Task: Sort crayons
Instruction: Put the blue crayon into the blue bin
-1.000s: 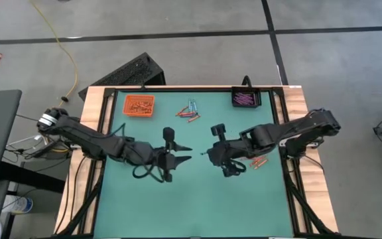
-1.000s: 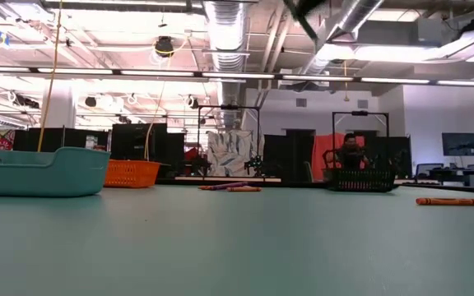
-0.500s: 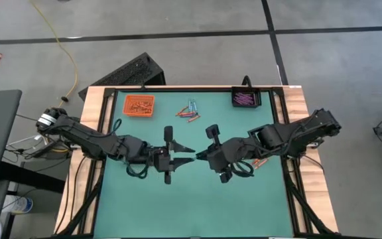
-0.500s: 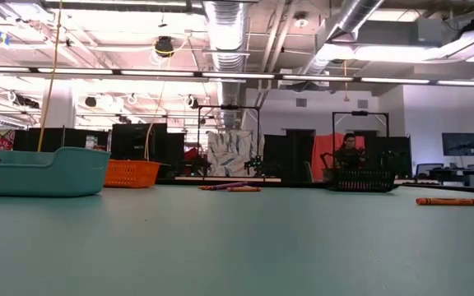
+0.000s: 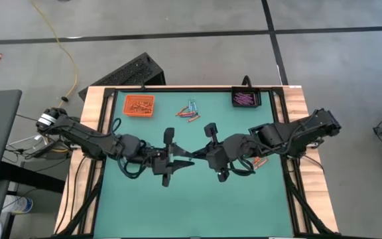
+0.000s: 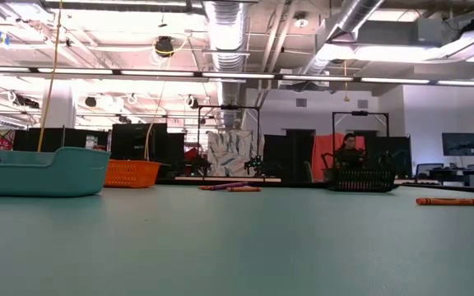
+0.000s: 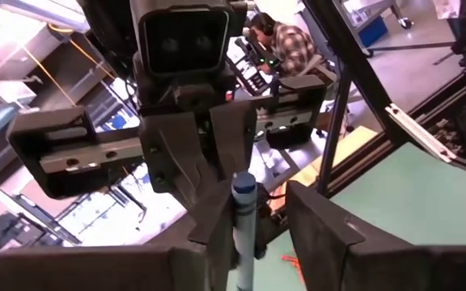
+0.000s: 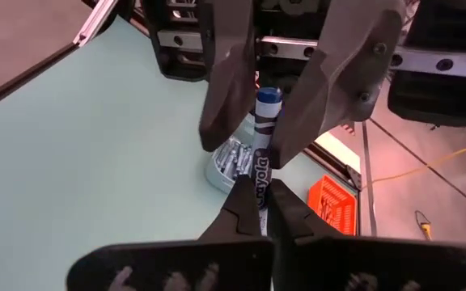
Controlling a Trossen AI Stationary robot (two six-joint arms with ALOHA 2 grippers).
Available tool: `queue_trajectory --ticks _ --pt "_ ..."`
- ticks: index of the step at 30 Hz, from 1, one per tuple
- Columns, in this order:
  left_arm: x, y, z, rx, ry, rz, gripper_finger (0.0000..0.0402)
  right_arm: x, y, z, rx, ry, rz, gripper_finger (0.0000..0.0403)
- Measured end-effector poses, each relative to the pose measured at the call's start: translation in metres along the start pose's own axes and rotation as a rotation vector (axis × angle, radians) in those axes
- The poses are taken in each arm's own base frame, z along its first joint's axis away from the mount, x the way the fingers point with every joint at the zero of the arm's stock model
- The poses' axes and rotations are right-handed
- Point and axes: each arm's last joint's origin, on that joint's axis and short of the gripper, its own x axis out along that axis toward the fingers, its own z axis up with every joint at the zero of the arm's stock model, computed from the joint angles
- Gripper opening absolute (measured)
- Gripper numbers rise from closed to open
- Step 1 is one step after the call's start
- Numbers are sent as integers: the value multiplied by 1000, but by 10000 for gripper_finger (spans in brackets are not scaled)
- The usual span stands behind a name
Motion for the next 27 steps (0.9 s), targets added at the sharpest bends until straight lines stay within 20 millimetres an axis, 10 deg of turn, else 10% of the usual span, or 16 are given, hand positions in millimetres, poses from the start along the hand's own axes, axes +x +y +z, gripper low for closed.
queue_trajectory --ticks 15,27 --pt "0 -2 -1 37 -5 -34 7 1 -1 -2 35 13 6 28" --pt "-2 -12 -9 49 108 -108 5 6 -14 -24 154 183 -41 172"
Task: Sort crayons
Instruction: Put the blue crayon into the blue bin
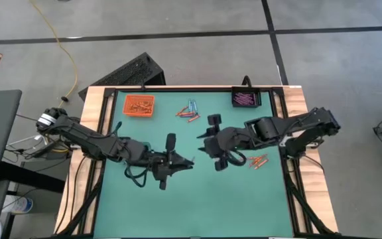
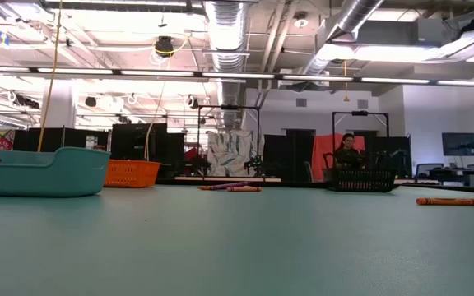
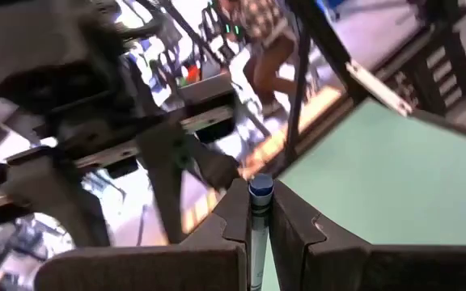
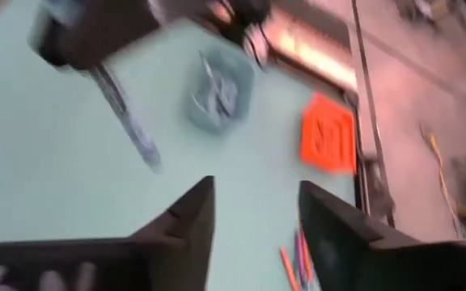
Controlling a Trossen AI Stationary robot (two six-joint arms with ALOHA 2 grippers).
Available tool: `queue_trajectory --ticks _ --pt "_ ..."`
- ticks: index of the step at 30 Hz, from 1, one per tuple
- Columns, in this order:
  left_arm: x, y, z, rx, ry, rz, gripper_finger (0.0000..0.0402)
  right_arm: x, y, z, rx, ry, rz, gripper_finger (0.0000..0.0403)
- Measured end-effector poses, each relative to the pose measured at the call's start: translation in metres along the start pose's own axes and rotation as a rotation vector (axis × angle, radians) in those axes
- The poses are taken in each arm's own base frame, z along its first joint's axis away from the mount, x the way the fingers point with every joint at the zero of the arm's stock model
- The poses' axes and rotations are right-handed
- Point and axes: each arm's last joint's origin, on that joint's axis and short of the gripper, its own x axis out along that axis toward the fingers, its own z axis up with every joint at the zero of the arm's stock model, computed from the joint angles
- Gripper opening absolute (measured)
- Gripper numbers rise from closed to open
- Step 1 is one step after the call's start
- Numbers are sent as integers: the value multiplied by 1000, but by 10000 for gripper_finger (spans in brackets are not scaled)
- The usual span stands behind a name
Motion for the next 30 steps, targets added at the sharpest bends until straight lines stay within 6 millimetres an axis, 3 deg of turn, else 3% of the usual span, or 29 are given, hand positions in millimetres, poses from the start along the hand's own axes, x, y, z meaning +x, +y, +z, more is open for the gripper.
queue_trajectory --ticks 4,7,14,21,30 --pt "-10 -4 -6 -6 148 -25 5 2 -6 -12 61 115 -37 222" --pt "-23 -7 -13 -37 288 -62 5 5 -8 -23 114 196 -44 233" --pt "-56 -12 -35 -195 618 -164 4 26 2 -56 136 360 -25 220" --pt "-74 -22 -57 -278 883 -193 4 44 19 -86 152 474 -15 210" --pt "-91 -42 -99 -357 1126 -200 4 48 39 -103 178 540 -5 207"
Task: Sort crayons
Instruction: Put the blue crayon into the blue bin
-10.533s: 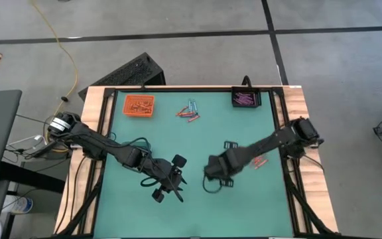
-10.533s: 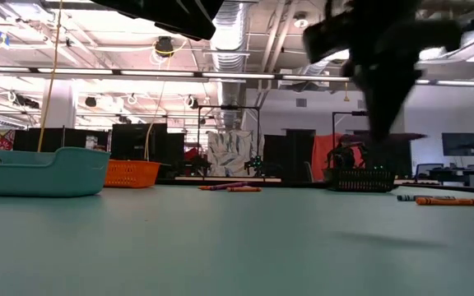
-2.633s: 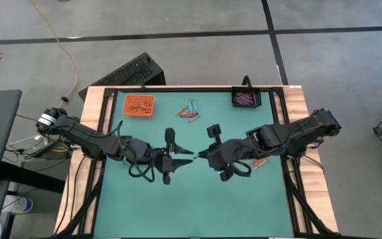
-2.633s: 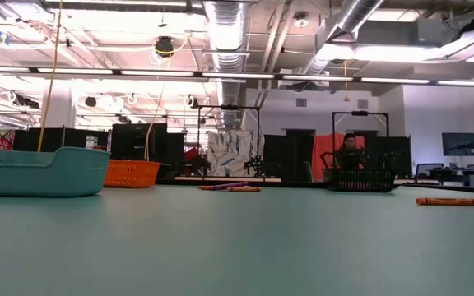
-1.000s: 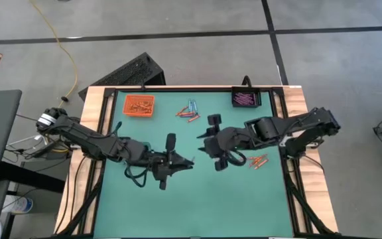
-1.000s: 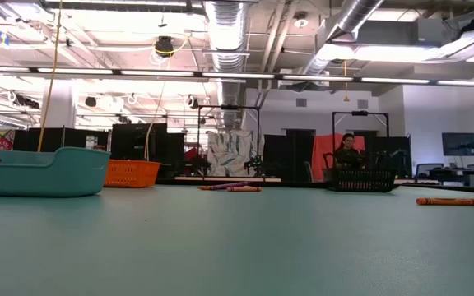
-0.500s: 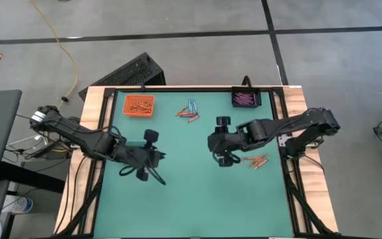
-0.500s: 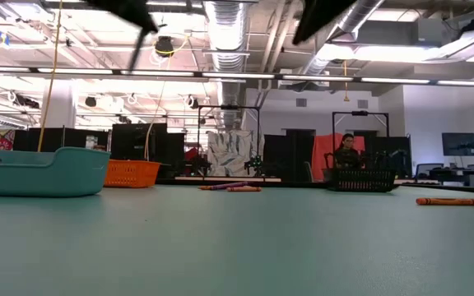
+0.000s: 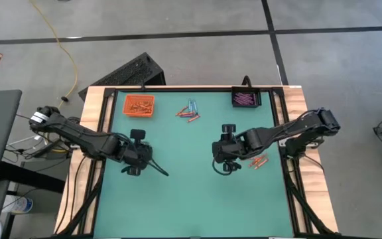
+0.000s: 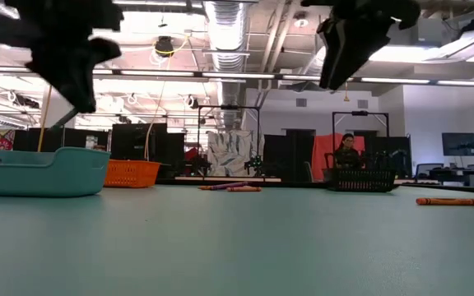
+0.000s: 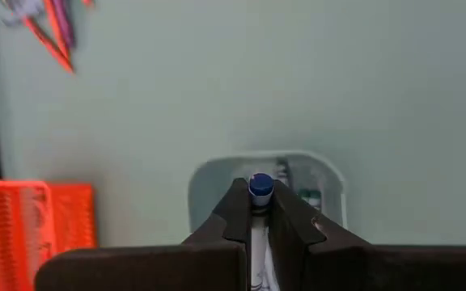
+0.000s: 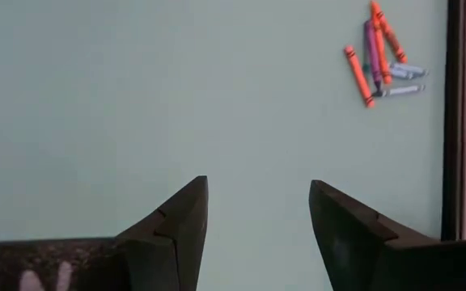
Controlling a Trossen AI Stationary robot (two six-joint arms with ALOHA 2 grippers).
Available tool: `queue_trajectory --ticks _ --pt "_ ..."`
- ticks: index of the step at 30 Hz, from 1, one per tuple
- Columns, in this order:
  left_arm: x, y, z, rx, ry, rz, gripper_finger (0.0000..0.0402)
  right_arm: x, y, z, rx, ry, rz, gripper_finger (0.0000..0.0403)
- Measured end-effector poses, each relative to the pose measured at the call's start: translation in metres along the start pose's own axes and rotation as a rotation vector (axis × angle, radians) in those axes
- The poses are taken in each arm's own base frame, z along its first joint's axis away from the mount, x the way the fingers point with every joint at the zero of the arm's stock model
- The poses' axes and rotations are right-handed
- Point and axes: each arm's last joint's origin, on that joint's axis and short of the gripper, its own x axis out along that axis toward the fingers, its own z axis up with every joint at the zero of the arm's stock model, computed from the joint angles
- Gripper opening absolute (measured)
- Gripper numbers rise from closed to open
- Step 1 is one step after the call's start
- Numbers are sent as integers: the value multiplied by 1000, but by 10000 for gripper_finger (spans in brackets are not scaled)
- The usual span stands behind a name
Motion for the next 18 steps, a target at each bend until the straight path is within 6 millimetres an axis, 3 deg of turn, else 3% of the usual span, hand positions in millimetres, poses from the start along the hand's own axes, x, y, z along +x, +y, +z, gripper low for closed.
queue_trajectory --ticks 14,18 --pt "37 2 -37 -92 200 -71 5 8 10 -19 29 114 -13 207" --pt "39 2 -39 -109 204 -70 34 10 8 -19 22 117 -15 207"
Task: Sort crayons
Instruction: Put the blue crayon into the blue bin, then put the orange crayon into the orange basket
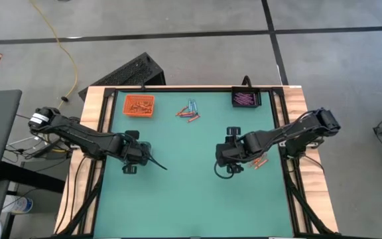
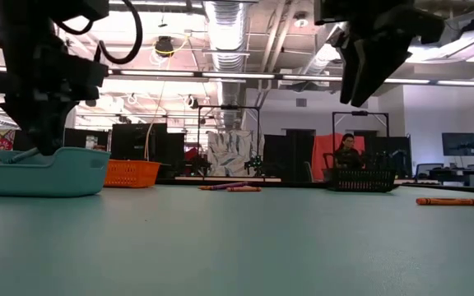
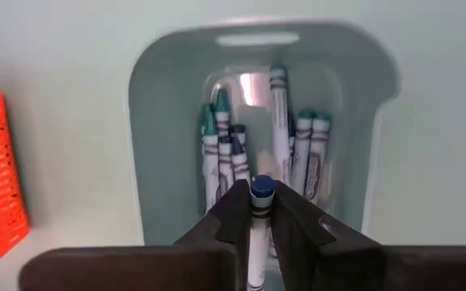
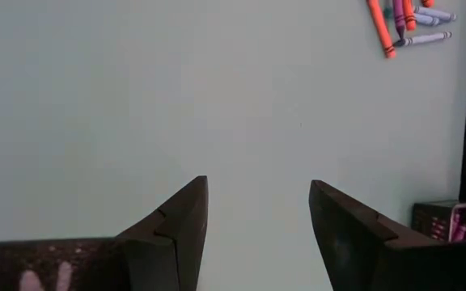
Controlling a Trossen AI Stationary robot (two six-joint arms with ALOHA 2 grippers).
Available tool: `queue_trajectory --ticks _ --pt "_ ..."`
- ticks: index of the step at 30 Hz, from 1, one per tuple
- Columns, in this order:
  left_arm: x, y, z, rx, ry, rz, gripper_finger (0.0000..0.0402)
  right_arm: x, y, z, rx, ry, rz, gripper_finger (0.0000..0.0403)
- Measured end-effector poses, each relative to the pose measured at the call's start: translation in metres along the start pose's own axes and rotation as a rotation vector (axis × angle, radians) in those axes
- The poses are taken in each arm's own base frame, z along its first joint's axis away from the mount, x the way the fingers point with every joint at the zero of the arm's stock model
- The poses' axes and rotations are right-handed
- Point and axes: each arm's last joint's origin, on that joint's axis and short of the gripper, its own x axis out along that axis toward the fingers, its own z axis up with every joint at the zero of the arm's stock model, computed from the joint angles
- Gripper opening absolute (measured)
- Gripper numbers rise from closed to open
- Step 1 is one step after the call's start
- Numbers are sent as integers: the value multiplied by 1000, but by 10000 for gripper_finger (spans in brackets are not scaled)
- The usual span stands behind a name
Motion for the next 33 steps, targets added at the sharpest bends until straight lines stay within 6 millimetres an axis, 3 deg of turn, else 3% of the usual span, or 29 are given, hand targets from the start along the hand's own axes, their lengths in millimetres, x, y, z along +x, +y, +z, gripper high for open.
queue_trajectory --ticks 10,16,24,33 --pt "0 -1 1 -17 -6 -34 99 4 -14 -9 -14 124 -31 207" --pt "-5 -4 6 -19 -40 -81 113 21 -13 -27 -14 250 79 207" --pt "-31 -19 27 81 -388 -128 114 50 -7 -66 -28 438 125 207" --pt "-54 -37 48 203 -727 -179 114 79 -6 -87 30 429 253 207"
